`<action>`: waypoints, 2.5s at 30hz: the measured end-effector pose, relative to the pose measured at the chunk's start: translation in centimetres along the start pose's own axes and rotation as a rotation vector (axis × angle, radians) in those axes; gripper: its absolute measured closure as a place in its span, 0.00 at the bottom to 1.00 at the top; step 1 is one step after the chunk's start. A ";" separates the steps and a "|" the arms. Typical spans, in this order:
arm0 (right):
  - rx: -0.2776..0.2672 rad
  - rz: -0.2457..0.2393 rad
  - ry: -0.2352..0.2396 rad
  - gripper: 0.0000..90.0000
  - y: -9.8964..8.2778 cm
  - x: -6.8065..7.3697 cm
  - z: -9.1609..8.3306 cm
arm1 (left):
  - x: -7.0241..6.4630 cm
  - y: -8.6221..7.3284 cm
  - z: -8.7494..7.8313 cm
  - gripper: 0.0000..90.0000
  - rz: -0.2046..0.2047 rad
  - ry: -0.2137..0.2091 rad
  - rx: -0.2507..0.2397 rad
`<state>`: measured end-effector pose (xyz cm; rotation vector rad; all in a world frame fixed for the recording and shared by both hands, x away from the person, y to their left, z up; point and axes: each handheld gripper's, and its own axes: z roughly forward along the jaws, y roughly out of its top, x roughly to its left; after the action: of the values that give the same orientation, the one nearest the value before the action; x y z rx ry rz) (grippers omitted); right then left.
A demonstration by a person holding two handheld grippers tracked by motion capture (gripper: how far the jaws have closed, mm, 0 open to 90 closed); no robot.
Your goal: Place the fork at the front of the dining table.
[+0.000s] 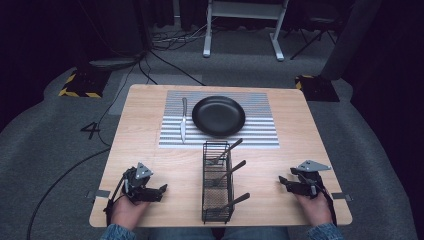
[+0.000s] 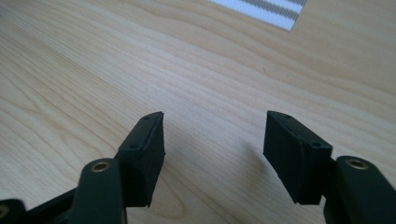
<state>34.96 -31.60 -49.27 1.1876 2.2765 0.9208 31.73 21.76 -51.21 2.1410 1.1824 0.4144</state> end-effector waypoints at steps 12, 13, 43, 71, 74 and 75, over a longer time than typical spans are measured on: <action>-0.118 -0.024 0.086 0.46 4.2 1.1 -3.6 | 0.0 0.0 0.0 0.06 -0.004 0.004 -0.001; -0.118 -0.024 0.086 0.46 4.2 1.1 -3.6 | 0.0 0.0 0.0 0.06 -0.004 0.004 -0.001; -0.181 -0.225 0.393 0.51 16.5 6.9 -3.3 | 0.3 -0.2 -0.3 0.19 -0.023 0.025 -0.027; -0.150 -0.199 0.478 0.89 18.5 8.5 -1.8 | 0.3 -0.3 -0.4 0.19 -0.026 0.026 -0.028; -0.157 -0.206 0.471 0.90 18.7 8.6 -2.1 | 0.3 -0.3 -0.4 0.19 -0.025 0.025 -0.028; -0.158 -0.208 0.472 0.90 18.8 8.7 -2.2 | 0.3 -0.3 -0.4 0.19 -0.025 0.025 -0.028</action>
<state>39.36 -17.30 -34.78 0.7016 2.5597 1.3807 31.48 22.24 -51.13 2.1001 1.2095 0.4458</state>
